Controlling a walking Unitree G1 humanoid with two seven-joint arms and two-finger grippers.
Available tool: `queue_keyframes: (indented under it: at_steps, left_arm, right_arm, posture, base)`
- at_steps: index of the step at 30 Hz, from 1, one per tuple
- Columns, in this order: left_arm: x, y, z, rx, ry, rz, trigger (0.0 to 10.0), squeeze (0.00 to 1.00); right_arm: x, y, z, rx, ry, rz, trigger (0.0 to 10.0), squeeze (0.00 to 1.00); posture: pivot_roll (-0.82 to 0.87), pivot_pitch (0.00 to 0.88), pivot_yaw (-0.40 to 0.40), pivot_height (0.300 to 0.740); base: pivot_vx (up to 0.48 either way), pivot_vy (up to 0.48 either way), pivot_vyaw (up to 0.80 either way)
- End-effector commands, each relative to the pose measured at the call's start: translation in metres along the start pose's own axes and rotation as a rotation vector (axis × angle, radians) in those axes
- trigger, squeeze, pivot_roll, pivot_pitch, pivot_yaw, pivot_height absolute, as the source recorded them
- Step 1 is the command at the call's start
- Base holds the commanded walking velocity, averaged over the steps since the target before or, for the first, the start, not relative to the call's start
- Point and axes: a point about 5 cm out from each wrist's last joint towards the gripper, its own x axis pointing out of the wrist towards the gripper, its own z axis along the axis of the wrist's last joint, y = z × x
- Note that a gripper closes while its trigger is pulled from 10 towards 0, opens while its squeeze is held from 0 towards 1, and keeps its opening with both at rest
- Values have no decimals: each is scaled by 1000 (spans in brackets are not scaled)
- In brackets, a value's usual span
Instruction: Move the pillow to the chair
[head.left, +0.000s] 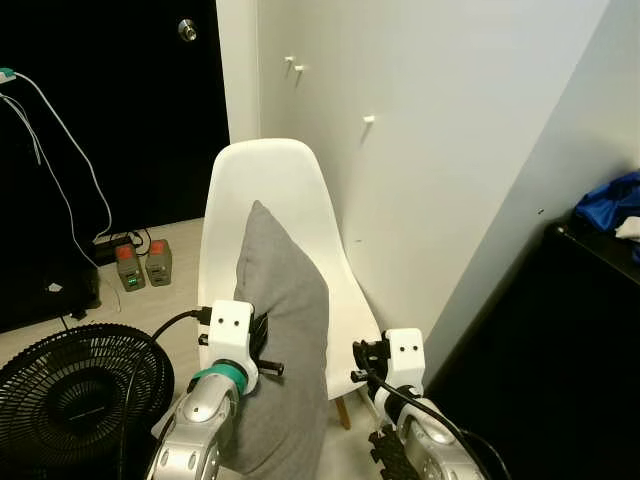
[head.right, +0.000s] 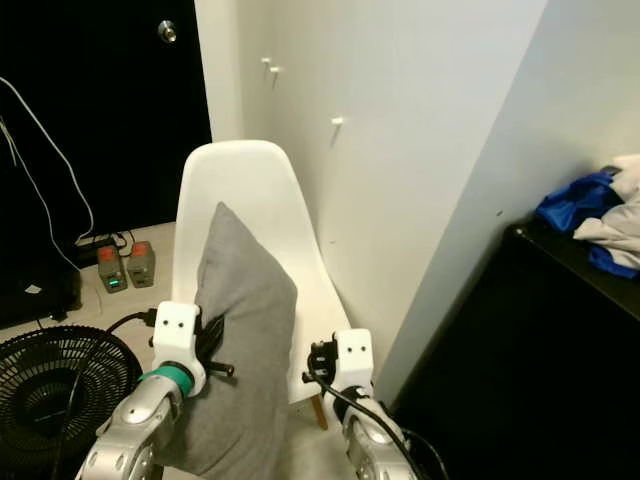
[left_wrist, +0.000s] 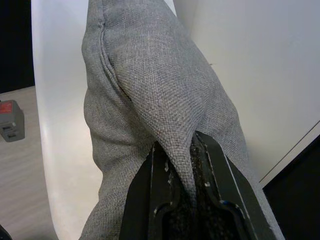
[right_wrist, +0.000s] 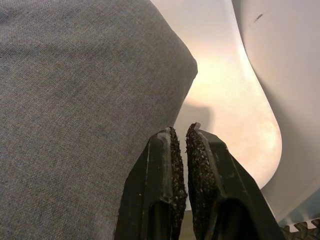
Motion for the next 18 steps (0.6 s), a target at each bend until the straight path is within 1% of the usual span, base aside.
queue_keyframes:
  at_steps: [1, 2, 5, 7, 18]
  left_arm:
    - [4, -4, 16, 4, -81, -19, 10000, 0]
    - [4, -4, 16, 4, -84, -19, 10000, 0]
    - [5, -4, 17, 1, -92, -19, 10000, 0]
    - [5, -4, 18, 0, -94, -20, 10000, 0]
    - [5, -4, 18, -6, -102, -20, 10000, 0]
  right_arm:
    - [0, -1, -4, 14, 13, -9, 10000, 0]
    - [0, -1, -4, 17, 13, -10, 10000, 0]
    - [1, -2, -3, 19, 12, -12, 10000, 0]
    - [1, -2, -3, 19, 13, -13, 10000, 0]
    - [1, -2, -4, 9, 17, -13, 10000, 0]
  posture:
    - [-46, 0, 19, 740]
    - [-46, 0, 19, 740]
    - [-48, 0, 18, 740]
    - [-47, 0, 18, 740]
    - [-45, 0, 20, 740]
  base:
    - [0, 0, 0]
    - [0, 0, 0]
    - [0, 0, -800]
    - [244, 0, -800]
    - [279, 0, 0]
